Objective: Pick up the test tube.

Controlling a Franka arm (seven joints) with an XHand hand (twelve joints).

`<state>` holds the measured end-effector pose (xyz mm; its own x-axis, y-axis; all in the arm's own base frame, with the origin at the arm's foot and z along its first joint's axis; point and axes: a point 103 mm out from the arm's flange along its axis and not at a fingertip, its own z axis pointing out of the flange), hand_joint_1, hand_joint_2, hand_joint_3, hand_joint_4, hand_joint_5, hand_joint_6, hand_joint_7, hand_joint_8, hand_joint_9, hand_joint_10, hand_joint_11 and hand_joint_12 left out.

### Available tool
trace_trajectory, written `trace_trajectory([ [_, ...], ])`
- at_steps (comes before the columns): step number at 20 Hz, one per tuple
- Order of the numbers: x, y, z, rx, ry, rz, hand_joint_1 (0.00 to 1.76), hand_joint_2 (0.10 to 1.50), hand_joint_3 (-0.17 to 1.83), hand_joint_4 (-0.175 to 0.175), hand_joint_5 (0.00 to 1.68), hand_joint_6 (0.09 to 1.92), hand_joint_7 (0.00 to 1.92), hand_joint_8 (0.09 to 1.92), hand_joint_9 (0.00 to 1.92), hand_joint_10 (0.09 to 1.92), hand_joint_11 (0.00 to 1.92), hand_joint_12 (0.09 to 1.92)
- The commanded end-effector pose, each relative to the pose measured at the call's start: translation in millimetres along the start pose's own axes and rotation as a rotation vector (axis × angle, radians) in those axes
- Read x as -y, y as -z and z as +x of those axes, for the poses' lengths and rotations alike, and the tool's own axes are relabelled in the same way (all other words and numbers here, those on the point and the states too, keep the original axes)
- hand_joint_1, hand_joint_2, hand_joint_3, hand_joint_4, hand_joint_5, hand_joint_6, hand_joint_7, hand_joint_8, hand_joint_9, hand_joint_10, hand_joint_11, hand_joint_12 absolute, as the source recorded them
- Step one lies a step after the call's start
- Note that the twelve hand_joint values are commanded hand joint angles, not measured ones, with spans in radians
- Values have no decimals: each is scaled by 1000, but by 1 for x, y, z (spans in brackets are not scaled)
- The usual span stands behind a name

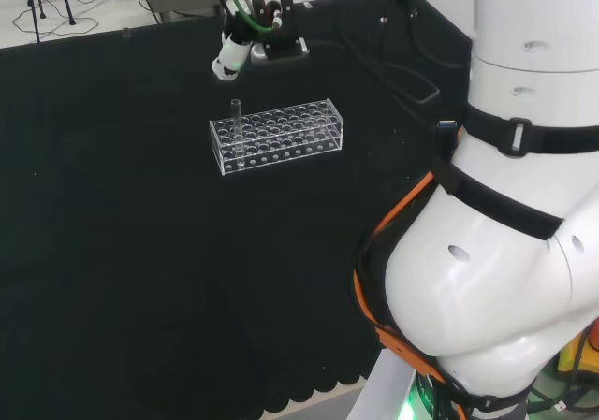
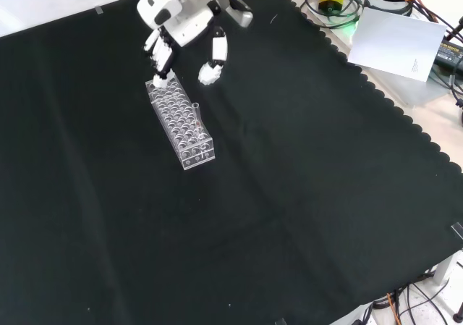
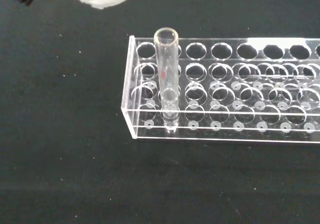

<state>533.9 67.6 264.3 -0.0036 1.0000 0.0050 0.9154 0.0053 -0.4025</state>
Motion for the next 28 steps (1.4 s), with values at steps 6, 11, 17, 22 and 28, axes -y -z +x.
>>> trace_trajectory([
  [6,-14,-36,2,49,-3,84,841,677,748,-107,406,510,629,742,556,779,266,1459],
  [11,-10,-48,1,47,-5,109,844,675,749,-107,391,552,631,745,557,780,267,1459],
  [17,-6,-60,3,42,-2,130,847,673,749,-106,390,562,638,748,558,781,267,1459],
  [22,-6,-69,8,41,2,143,849,671,750,-105,400,574,661,755,563,782,267,1460],
  [28,-10,-75,11,43,-7,151,862,665,750,-101,419,635,725,738,590,771,278,1454],
])
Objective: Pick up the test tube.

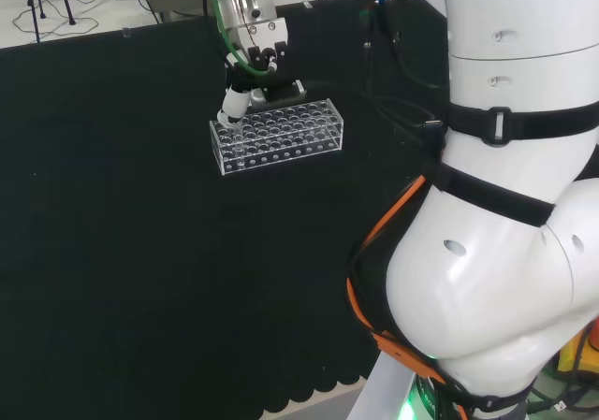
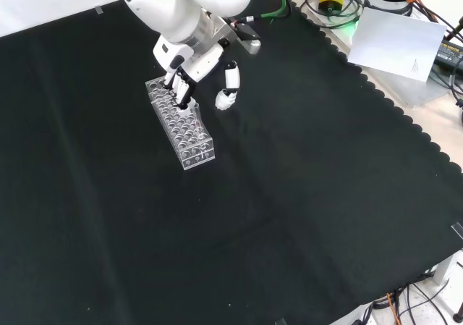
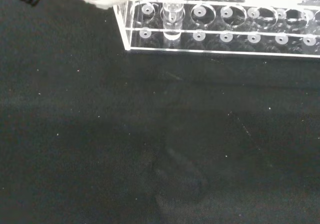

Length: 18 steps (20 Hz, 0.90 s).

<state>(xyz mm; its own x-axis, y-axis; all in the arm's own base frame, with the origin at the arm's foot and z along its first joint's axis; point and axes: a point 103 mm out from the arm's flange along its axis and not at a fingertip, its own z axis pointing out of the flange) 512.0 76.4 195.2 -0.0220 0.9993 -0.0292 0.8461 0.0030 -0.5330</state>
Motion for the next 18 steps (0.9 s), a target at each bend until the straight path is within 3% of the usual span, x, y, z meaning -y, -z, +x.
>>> trace_trajectory([
  [1,-6,-4,2,4,-17,8,865,664,749,-101,426,652,743,734,599,767,281,1453],
  [11,-29,-3,2,-7,-51,-30,901,671,733,-104,535,826,986,675,800,663,348,1413],
  [16,-34,0,4,5,-63,-90,997,682,734,-95,750,862,1203,609,971,575,443,1363],
  [17,-34,1,4,9,-66,-102,1039,766,611,-65,849,921,1272,588,1024,553,471,1355],
  [18,-35,2,4,11,-71,-120,1131,846,451,-100,942,910,1236,667,1080,529,497,1341],
])
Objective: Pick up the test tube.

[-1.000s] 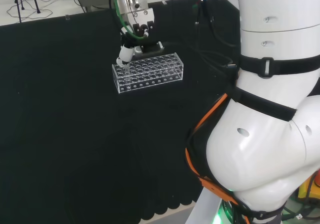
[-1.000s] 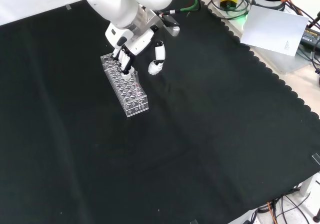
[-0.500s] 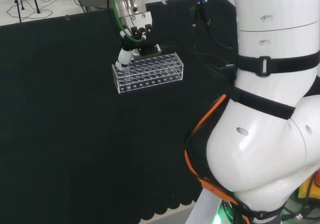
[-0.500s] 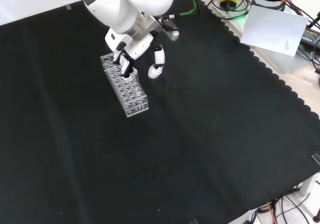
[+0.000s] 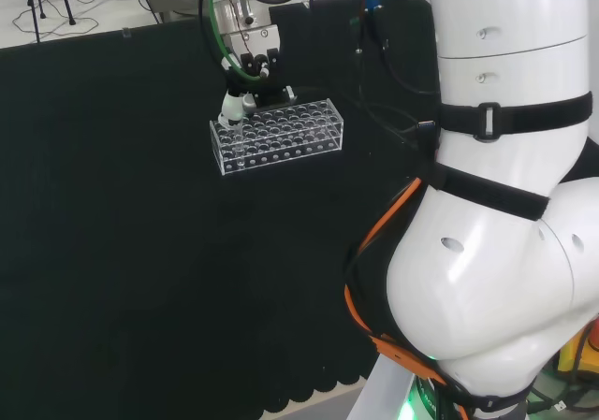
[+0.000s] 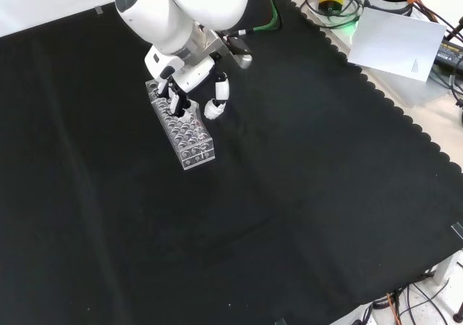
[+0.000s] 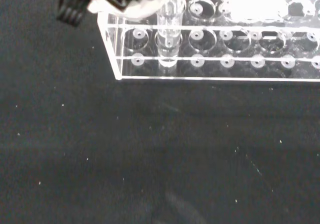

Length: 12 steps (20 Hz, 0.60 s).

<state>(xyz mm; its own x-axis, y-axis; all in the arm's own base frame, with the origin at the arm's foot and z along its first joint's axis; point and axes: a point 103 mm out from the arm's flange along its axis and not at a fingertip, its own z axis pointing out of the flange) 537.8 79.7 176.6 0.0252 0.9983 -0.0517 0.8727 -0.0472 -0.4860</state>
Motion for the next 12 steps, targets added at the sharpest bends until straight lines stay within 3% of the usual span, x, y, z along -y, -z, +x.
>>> trace_trajectory([
  [1,-3,4,1,17,-22,-83,1200,891,344,-133,1011,876,1202,727,1132,509,525,1321],
  [3,-4,6,1,9,-29,-116,1268,840,400,-165,1107,812,1203,759,1241,463,585,1282],
  [5,-6,7,2,5,-32,-138,1220,778,507,-160,1158,792,1437,676,1346,441,650,1260],
  [8,-8,11,3,-4,-32,-152,1381,748,467,-173,1228,642,1375,726,1324,316,694,1217],
  [12,-12,16,5,-10,-28,-154,1420,708,506,-175,1271,573,1369,724,1373,197,708,1206],
])
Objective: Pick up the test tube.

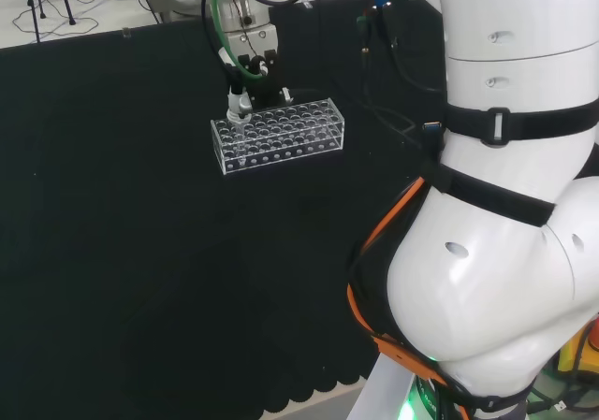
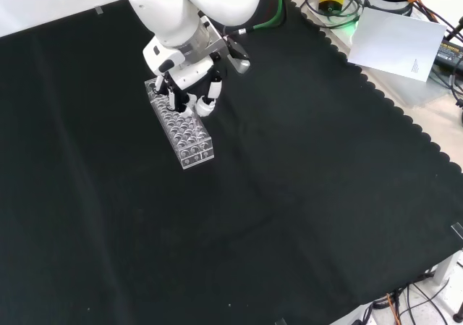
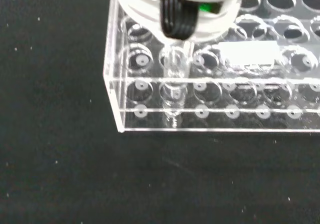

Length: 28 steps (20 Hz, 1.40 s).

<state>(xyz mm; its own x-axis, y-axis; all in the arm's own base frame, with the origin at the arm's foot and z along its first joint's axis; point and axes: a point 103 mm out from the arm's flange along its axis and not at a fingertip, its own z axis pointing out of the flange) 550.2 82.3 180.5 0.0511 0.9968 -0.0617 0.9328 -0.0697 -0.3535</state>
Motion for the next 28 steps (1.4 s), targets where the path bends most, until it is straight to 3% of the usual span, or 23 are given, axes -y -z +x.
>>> trace_trajectory([
  [1,-4,6,2,-9,0,-14,1421,704,512,-175,1275,568,1370,723,1379,186,709,1206],
  [11,-3,13,3,-23,2,-22,1424,683,541,-175,1290,550,1378,716,1407,142,713,1205],
  [16,15,35,-3,-40,0,-42,1425,673,557,-175,1296,545,1382,713,1416,130,713,1206],
  [28,39,57,-15,-61,-17,-68,1426,658,580,-175,1304,538,1392,704,1429,111,713,1207],
])
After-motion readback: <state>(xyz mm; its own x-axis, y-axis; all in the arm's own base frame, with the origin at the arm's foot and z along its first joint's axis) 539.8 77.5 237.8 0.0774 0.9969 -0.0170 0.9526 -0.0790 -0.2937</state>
